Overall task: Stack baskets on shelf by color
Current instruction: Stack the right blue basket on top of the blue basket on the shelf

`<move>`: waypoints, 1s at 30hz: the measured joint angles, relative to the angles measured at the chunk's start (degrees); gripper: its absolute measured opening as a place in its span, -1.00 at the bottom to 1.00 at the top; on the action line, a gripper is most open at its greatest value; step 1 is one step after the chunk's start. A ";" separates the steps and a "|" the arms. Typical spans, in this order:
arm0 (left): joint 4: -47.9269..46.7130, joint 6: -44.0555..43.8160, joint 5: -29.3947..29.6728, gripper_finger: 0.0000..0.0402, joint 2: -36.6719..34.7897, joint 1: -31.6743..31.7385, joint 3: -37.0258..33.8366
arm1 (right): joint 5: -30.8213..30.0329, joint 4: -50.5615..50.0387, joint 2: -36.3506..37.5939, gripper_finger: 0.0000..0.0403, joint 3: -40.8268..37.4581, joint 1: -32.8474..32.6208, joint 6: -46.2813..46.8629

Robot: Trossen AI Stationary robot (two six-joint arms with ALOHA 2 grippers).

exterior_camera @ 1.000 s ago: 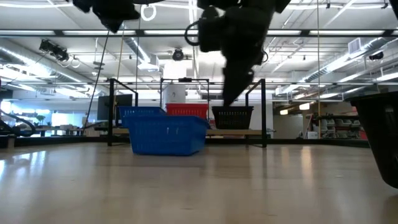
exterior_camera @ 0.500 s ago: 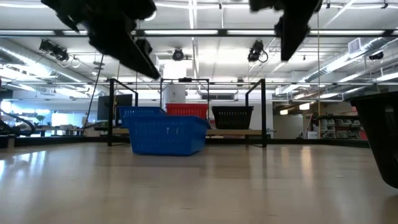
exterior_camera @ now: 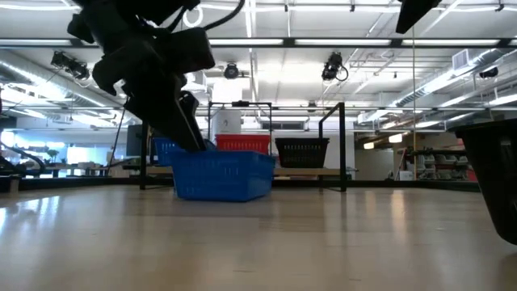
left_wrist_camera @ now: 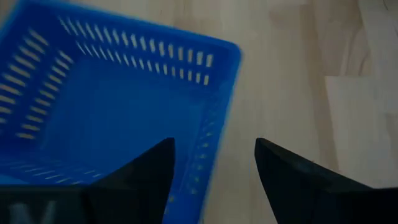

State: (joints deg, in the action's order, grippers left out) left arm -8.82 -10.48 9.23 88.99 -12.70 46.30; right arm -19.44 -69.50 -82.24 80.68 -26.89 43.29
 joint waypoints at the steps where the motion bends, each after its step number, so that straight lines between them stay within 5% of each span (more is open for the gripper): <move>1: 0.13 -0.18 1.20 0.15 0.00 -0.41 0.00 | -0.29 -0.23 -0.05 0.13 0.00 -0.06 -0.01; 10: -0.10 -0.66 7.51 0.13 0.87 -2.08 0.02 | -1.59 -0.41 -0.15 0.13 0.00 0.45 -1.37; 20: 0.51 4.60 7.25 0.08 7.08 -0.81 -0.06 | -2.02 0.32 -0.15 0.13 0.00 0.50 -1.29; 24: 0.06 6.97 8.32 -0.16 7.30 -0.54 0.41 | -2.18 0.23 -0.15 0.13 0.00 0.50 -1.30; 30: -3.40 7.28 8.15 -0.90 7.28 -0.60 6.26 | -4.95 0.20 -0.15 0.13 0.00 0.50 -3.12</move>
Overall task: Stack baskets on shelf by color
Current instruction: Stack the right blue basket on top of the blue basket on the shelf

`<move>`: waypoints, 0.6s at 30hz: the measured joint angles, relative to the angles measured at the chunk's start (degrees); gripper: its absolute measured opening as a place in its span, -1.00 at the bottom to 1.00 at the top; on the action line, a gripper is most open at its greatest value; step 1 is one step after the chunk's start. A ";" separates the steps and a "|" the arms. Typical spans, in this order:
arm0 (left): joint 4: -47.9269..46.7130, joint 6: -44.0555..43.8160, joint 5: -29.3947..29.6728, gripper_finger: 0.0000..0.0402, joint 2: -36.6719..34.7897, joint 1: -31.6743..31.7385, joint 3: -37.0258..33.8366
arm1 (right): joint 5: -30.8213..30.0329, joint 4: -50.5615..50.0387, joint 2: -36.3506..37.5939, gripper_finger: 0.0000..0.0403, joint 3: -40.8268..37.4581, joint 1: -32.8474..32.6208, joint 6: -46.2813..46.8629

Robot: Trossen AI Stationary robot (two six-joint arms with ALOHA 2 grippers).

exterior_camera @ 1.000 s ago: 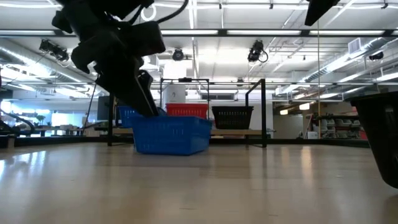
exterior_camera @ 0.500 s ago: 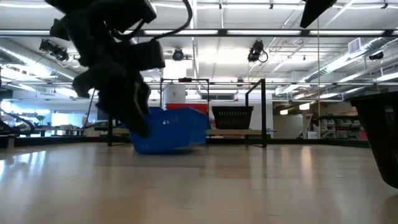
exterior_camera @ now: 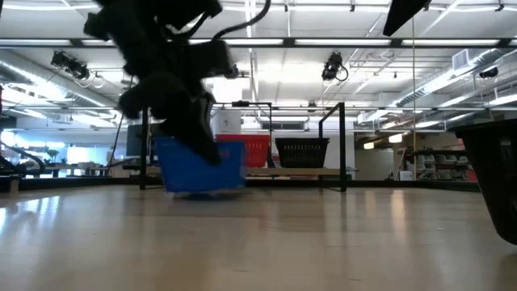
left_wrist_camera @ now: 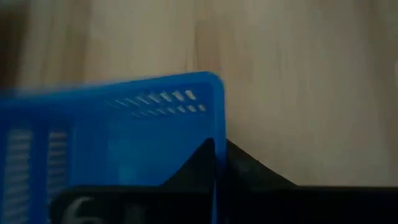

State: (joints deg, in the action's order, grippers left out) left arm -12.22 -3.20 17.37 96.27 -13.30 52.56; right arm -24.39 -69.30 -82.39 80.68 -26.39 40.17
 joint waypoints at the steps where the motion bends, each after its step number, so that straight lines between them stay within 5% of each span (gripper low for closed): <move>1: -0.80 -0.15 -0.07 -0.93 0.00 0.01 1.26 | -1.53 0.00 0.00 0.13 0.00 0.00 -0.37; 6: -8.98 0.04 3.75 -0.96 0.00 -2.17 9.95 | -6.93 -0.03 0.00 0.13 0.00 0.63 -1.92; 13: -38.36 -1.80 12.91 -0.97 -0.43 -2.24 24.57 | -7.97 -0.09 0.00 0.13 0.00 1.79 -3.39; 18: -47.50 -2.14 10.89 -0.97 -4.28 1.25 27.37 | -10.60 0.22 0.00 0.13 0.00 1.79 -4.98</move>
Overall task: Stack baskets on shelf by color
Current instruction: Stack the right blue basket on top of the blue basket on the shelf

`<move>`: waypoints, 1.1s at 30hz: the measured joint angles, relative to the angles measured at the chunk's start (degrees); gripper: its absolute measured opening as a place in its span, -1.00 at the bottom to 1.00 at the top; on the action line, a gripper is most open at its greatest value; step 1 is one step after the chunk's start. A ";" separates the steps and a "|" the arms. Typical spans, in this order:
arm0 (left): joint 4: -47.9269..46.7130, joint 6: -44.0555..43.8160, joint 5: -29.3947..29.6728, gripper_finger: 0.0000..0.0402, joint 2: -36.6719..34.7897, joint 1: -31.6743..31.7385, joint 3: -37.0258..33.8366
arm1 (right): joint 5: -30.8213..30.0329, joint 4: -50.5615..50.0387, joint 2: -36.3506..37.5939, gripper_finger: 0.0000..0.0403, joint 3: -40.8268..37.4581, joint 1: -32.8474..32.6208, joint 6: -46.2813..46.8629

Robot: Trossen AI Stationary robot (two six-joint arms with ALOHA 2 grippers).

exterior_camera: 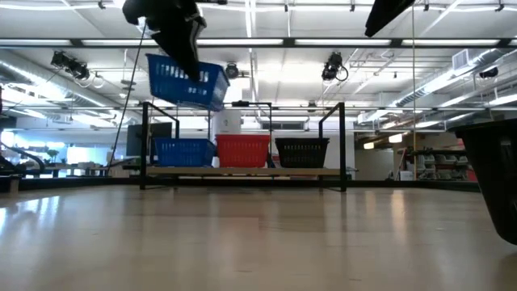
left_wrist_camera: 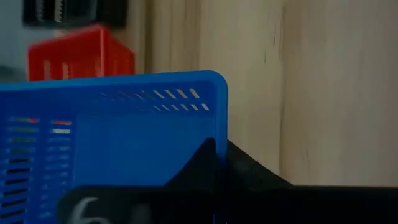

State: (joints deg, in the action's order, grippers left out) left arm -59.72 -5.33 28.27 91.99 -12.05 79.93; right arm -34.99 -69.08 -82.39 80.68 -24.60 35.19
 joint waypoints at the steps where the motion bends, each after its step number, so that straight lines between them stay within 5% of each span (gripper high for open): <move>1: -0.84 0.31 -1.17 -0.97 -1.23 1.14 -0.43 | -0.18 0.06 0.00 0.13 -0.01 0.01 -0.48; 10: -0.13 10.80 -12.18 -0.97 -11.59 17.39 -6.23 | -1.49 1.30 -0.02 0.13 -0.01 0.22 -1.97; 21: 10.50 23.95 -23.90 -0.96 -12.18 34.91 -12.32 | -1.60 5.16 -0.02 0.13 -0.02 1.44 -4.36; 33: 21.66 26.90 -25.63 -0.95 -12.18 39.62 -21.43 | -1.50 5.12 -0.02 0.13 -0.02 1.62 -5.30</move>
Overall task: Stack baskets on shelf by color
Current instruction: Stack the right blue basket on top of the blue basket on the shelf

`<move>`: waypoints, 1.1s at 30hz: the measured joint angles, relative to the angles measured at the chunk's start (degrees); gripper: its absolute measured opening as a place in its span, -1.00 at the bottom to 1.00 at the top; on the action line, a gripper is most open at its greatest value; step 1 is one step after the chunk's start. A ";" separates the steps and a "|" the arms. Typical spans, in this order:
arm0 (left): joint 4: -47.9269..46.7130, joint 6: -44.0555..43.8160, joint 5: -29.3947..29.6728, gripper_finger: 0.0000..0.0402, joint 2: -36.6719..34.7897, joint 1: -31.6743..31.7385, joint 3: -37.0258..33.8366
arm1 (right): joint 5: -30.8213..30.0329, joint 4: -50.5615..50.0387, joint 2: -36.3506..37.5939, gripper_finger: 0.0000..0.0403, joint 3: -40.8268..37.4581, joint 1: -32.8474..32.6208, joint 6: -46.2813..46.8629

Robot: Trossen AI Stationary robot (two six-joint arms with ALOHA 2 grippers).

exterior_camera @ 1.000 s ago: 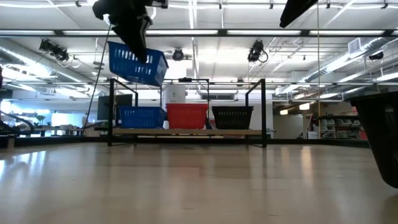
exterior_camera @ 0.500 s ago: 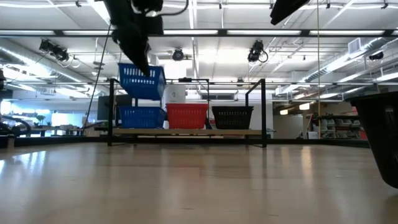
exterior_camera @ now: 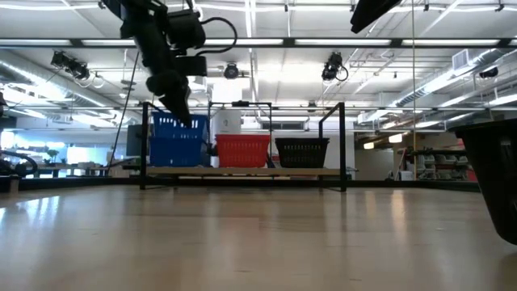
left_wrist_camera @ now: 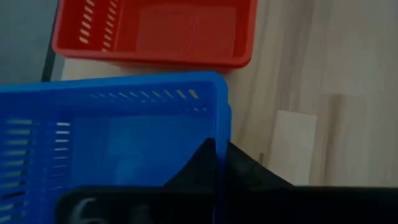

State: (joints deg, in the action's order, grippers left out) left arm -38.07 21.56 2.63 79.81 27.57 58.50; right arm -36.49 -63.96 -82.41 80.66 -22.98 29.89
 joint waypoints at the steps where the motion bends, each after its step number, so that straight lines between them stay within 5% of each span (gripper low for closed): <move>1: 0.26 0.06 -0.01 -0.95 0.00 -0.02 0.00 | 0.02 0.00 0.00 0.13 0.00 0.09 -0.09; 16: -0.11 -2.91 0.01 -0.88 0.02 -0.02 0.00 | 0.02 0.00 0.00 0.13 -0.01 1.44 -0.11; 33: -1.80 -7.78 -1.55 0.01 0.04 -0.16 0.00 | 0.05 1.77 -0.04 0.13 -5.35 3.22 0.98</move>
State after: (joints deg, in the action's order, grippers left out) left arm -39.86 13.78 1.08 79.85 27.41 58.50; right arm -36.44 -62.19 -82.46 75.31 -19.77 30.87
